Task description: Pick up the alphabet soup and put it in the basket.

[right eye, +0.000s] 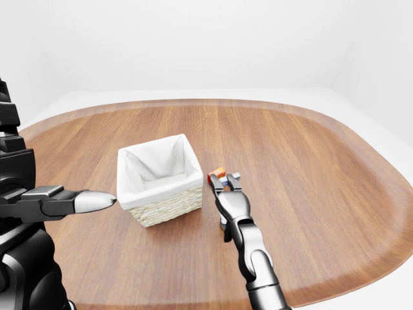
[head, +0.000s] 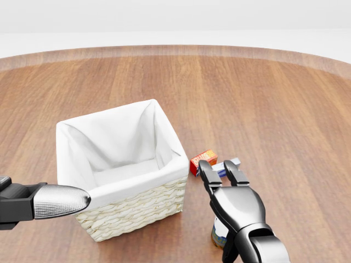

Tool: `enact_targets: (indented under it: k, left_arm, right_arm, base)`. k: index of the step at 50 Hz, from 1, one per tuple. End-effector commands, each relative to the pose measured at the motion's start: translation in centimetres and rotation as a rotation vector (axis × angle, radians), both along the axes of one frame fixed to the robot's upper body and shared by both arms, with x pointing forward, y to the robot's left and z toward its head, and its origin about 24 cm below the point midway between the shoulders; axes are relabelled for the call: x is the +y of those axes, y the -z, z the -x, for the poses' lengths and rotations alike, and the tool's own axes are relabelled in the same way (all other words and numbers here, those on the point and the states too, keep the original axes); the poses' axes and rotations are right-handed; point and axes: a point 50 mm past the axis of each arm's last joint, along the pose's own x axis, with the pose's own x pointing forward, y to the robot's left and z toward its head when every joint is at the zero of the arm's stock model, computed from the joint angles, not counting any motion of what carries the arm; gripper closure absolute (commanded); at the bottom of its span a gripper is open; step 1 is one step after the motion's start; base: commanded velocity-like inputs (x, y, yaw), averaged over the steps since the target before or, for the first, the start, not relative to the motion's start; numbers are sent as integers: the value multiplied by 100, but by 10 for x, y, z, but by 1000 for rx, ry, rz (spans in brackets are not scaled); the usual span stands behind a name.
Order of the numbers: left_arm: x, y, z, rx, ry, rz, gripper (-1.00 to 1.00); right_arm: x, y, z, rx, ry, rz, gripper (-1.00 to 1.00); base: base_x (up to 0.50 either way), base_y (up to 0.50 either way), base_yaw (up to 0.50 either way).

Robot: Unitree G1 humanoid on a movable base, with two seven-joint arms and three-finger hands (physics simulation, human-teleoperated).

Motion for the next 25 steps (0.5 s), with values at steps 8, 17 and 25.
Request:
enact_targets:
  k: [8, 17, 25]
  left_arm:
    - [0, 1, 0, 4, -1, -1, -100]
    - [1, 1, -1, 6, 0, 0, -100]
    - [0, 0, -4, 5, 2, 4, -100]
  right_arm:
    - [6, 9, -3, 18, -6, 15, -100]
    - [6, 21, -9, 40, 9, 20, -100]
    - [4, 22, -13, 42, 6, 18, -100]
  base:
    - [0, 0, 0]
    - [0, 0, 0]
    - [0, 0, 0]
